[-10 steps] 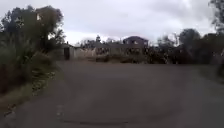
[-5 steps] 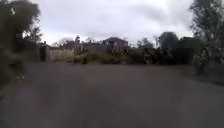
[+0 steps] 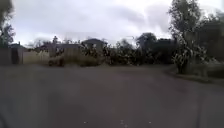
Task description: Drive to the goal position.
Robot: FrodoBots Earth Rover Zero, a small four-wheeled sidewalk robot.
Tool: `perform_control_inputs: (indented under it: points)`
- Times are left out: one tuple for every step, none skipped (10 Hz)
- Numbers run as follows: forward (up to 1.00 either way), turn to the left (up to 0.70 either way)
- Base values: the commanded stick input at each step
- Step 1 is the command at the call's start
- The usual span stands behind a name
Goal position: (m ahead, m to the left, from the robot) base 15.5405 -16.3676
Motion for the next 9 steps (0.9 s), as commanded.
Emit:
perform_control_inputs:
  points:
    - [1.00, 0.00]
    - [1.00, 0.00]
    - [1.00, 0.00]
    - [1.00, 0.00]
    - [1.00, 0.00]
    - [1.00, 0.00]
    - [1.00, 0.00]
    - [1.00, 0.00]
    - [1.00, 0.00]
